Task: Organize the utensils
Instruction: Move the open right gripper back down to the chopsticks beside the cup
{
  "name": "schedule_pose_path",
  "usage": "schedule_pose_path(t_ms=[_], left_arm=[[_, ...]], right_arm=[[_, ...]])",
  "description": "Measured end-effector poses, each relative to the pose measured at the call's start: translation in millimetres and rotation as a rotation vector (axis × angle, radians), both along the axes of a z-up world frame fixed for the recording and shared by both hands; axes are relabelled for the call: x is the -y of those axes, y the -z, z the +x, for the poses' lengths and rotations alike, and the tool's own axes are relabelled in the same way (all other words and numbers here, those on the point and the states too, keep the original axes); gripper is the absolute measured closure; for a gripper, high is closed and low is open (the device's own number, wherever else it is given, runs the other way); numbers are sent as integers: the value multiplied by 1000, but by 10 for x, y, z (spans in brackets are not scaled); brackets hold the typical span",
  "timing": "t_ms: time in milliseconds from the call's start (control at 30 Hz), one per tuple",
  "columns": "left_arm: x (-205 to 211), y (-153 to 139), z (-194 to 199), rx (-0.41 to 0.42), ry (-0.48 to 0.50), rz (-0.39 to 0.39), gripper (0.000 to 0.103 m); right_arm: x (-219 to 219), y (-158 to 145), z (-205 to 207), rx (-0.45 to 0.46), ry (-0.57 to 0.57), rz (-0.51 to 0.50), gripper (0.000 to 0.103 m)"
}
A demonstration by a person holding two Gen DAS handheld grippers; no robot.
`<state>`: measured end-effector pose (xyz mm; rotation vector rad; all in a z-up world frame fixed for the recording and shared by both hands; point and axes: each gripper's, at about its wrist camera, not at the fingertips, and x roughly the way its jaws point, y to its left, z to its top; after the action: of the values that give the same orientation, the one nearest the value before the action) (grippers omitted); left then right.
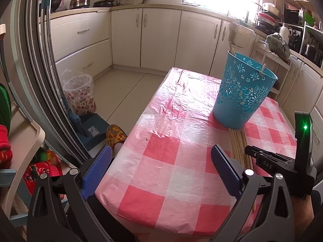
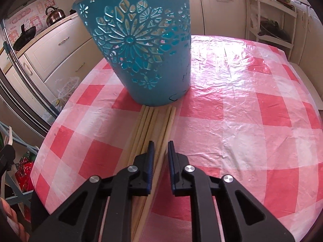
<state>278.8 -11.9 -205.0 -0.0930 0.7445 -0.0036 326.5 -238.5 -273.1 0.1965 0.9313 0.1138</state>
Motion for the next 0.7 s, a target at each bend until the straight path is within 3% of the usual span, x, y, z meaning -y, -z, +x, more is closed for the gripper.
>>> schedule_pose_path(t_ms=[433,700], left_arm=[[122,57,5,-21,27,15,8],[163,86,18,-33,37,15,8]], right_arm=[[310,-23,-80,9,29,94,92],[193,-28,5,-8,12,6,92]])
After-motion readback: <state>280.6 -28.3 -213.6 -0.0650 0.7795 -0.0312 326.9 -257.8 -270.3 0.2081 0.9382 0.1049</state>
